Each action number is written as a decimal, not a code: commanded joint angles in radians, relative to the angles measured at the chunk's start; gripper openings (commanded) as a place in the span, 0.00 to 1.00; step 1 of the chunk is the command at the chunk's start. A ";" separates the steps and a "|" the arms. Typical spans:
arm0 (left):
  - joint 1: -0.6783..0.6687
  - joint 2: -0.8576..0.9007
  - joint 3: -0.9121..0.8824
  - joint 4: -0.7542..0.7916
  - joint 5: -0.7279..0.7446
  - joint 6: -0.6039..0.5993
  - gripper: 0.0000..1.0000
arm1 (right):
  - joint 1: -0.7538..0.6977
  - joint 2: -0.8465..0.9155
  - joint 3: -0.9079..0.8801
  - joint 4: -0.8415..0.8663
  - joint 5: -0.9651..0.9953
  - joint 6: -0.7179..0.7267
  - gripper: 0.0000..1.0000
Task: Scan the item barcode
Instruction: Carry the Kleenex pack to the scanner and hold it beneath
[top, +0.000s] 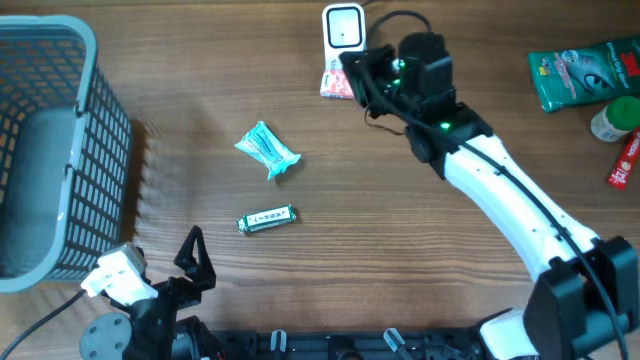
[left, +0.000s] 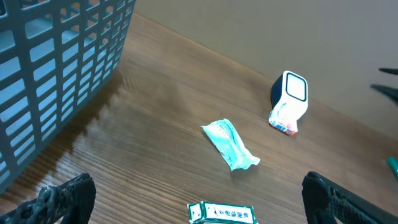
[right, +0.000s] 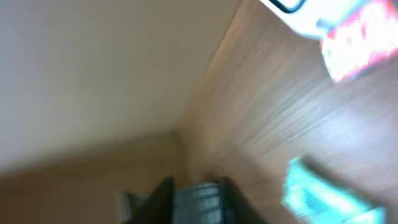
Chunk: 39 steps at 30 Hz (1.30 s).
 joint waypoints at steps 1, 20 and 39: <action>-0.006 -0.002 -0.002 0.003 0.001 -0.009 1.00 | 0.007 0.065 0.002 0.007 0.064 -0.542 0.47; -0.006 -0.002 -0.002 0.003 0.001 -0.009 1.00 | -0.119 0.574 0.177 0.361 -0.004 -0.588 0.69; -0.006 -0.002 -0.002 0.002 0.001 -0.009 1.00 | -0.109 0.698 0.262 0.096 -0.116 -0.587 0.71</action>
